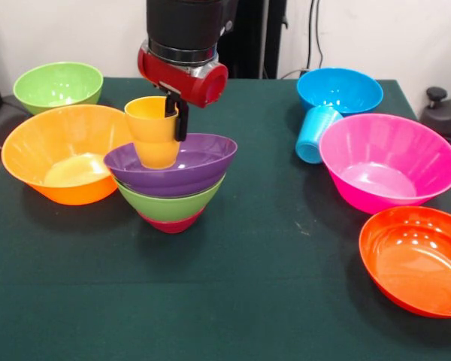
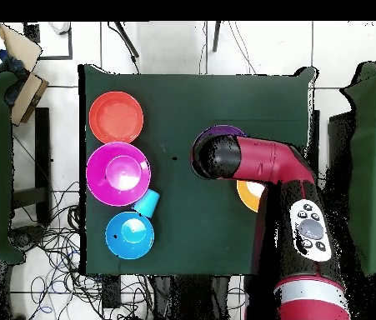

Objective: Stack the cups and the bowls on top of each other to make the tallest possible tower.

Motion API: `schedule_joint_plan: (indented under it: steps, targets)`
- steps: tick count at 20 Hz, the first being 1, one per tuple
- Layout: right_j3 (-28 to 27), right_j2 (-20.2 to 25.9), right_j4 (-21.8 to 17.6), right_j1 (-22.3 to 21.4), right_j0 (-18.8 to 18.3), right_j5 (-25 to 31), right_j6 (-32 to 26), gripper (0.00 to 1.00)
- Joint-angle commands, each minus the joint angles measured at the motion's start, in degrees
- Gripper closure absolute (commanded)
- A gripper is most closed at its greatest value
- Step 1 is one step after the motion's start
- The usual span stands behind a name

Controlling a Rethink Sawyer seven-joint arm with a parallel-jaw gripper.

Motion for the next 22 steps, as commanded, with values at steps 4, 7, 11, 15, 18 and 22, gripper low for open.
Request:
schedule_joint_plan:
  steps: [4,7,11,15,18,22]
  targets:
    - [-5.5,3.3,1.6,1.1,1.3,6.0,0.2,1.00]
    - [-5.3,3.3,1.9,0.5,1.3,6.0,0.1,1.00]
    - [-5.7,3.8,3.0,1.3,1.6,5.5,0.6,1.00]
    - [-4.9,4.6,4.2,2.7,1.9,4.4,1.1,1.00]
    - [-3.9,4.7,4.5,3.2,2.4,3.4,1.6,1.00]
    - [-3.4,4.4,4.9,3.9,3.0,2.9,1.9,1.00]
